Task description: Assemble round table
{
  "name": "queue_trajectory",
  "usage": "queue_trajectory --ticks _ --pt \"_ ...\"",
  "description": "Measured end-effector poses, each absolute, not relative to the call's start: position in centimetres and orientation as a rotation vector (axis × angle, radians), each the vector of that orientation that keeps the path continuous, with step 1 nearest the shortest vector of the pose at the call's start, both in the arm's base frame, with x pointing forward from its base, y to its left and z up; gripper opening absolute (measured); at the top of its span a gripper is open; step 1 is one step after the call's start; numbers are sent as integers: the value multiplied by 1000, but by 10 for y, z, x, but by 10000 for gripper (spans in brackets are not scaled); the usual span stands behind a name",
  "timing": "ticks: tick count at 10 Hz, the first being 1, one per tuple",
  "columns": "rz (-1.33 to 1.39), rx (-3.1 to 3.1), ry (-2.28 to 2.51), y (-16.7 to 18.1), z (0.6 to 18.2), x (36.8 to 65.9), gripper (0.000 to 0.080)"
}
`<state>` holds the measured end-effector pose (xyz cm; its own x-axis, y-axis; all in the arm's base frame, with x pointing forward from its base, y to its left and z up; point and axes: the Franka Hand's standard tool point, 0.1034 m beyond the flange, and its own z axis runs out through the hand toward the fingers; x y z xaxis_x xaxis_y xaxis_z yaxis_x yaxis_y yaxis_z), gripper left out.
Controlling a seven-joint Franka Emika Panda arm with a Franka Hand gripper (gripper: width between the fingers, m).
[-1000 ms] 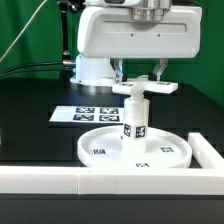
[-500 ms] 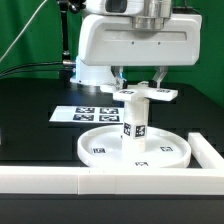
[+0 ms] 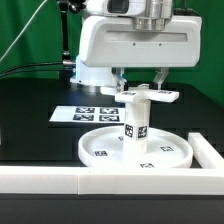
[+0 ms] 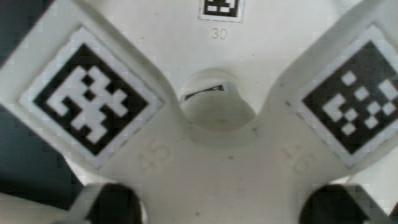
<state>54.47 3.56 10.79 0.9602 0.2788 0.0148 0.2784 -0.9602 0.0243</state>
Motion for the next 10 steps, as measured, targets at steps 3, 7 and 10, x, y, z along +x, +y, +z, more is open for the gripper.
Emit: queue_trajectory --ticks 3,7,10 --pt "28 3088 439 36 108 545 439" --pt "29 3093 407 36 108 545 439" --pt "46 3145 -18 34 107 545 439"
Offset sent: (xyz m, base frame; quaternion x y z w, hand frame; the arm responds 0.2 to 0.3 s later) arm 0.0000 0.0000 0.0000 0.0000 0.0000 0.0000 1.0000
